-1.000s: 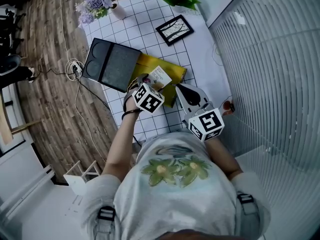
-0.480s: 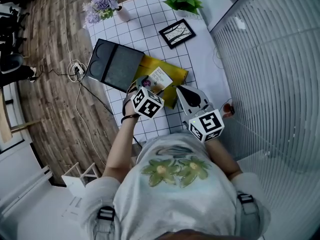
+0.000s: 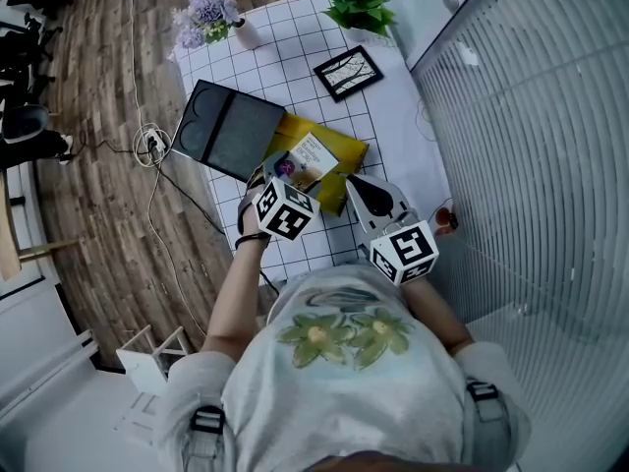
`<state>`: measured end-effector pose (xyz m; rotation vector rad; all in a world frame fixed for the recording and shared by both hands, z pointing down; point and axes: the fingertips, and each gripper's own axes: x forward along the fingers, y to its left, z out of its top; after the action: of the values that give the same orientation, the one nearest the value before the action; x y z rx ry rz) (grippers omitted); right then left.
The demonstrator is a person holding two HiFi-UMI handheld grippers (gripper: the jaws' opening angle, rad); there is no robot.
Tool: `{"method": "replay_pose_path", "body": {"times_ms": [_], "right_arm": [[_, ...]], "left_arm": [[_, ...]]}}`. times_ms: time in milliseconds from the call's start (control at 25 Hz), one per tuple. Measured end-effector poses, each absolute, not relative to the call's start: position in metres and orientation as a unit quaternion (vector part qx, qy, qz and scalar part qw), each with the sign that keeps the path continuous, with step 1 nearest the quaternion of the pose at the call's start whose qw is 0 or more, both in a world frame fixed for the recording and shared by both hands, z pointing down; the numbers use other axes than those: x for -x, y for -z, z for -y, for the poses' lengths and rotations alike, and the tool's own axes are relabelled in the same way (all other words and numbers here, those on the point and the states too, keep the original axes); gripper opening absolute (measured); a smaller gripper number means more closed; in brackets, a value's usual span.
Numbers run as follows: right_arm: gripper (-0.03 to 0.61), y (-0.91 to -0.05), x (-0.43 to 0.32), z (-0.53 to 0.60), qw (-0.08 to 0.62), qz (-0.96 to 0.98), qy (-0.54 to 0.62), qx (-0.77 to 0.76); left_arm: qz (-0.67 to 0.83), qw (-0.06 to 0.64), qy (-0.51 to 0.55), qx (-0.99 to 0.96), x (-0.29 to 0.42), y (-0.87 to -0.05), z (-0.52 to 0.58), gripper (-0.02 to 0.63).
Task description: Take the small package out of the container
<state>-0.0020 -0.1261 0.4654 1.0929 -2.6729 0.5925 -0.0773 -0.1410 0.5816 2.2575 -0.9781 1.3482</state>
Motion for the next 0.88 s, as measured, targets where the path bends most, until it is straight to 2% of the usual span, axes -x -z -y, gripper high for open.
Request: {"method": "replay_pose_path", "body": {"times_ms": [880], "right_arm": [[0.006,-0.450,0.004,0.106,0.097,0.905,-0.173,-0.376]], "left_arm": [[0.386,0.100,-0.408,-0.821,0.074,-0.489,0.123,0.360]]}}
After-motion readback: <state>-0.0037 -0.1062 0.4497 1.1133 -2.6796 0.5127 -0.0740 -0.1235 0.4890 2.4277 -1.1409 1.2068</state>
